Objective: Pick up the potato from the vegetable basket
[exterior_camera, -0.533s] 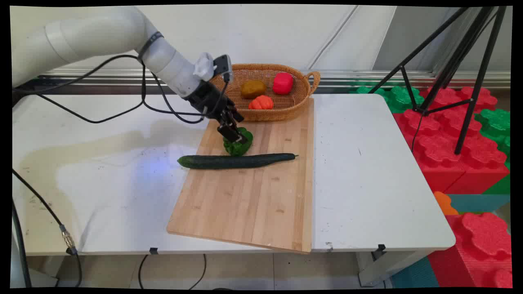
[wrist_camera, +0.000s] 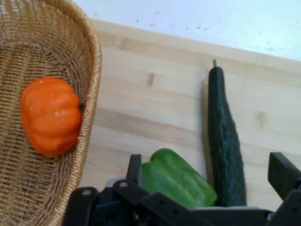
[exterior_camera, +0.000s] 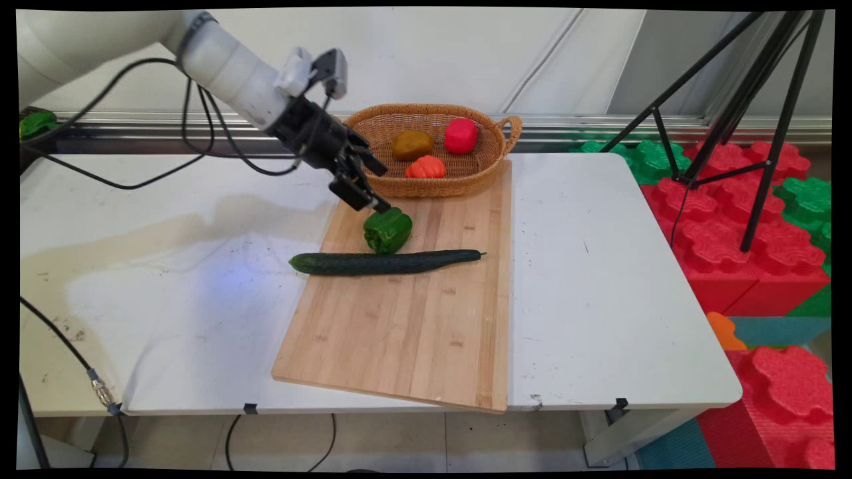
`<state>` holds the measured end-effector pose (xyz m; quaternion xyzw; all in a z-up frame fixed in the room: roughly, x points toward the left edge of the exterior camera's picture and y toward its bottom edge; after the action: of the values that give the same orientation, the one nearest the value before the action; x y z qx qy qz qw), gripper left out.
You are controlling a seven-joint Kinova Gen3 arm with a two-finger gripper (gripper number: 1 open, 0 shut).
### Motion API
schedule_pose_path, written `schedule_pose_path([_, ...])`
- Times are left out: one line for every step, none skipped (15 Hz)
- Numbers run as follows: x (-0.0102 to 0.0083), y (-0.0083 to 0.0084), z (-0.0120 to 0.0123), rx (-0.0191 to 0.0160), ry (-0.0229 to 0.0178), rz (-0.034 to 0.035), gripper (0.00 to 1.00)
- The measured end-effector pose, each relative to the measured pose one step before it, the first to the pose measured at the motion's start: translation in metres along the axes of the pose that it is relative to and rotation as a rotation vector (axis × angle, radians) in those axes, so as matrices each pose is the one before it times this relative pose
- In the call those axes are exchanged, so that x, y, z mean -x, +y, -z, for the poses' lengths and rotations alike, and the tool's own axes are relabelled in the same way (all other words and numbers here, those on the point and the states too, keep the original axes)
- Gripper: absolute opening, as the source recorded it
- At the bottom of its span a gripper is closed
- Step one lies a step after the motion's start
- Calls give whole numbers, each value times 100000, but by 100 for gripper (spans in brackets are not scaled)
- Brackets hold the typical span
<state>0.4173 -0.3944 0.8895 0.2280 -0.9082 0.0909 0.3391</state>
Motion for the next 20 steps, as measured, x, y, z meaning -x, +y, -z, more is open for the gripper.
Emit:
schedule_pose_path([35, 132, 1125, 518, 1634, 195, 100])
schedule_pose_path([22, 101, 825, 374, 1184, 179, 100])
schedule_pose_path([-21, 113, 817, 418, 1259, 177, 100])
schedule_pose_path([-39, 68, 523, 279, 847, 72, 100])
schedule_pose_path([-61, 105, 761, 390, 1217, 130, 100])
schedule_pose_path([-83, 113, 842, 429, 1379, 135, 100])
schedule_pose_path([-87, 90, 755, 351, 1226, 122, 100])
schedule_pose_path([-108, 69, 945, 258, 1528, 288, 100])
schedule_pose_path([-72, 4, 478, 10, 803, 240, 100])
schedule_pose_path([-115, -58, 532, -282, 964, 359, 100])
schedule_pose_path([-77, -129, 350, -674, 486, 566, 100])
schedule_pose_path([-69, -171, 278, -808, 282, 468, 100])
schedule_pose_path([-35, -343, 293, -1417, 69, 536, 100])
schedule_pose_path([-38, -250, 124, -1014, 31, 152, 100])
schedule_pose_path([-107, -521, 165, -1941, 95, 218, 100])
schedule_pose_path([-100, -555, 73, -1942, 25, 37, 100])
schedule_pose_path([-121, -572, 9, -2002, 39, 53, 100])
schedule_pose_path([-154, -720, -108, -2361, 34, 221, 100])
schedule_pose_path([-140, -716, -186, -2318, -68, 109, 100])
schedule_pose_path([-92, -630, -300, -1968, -288, -162, 100])
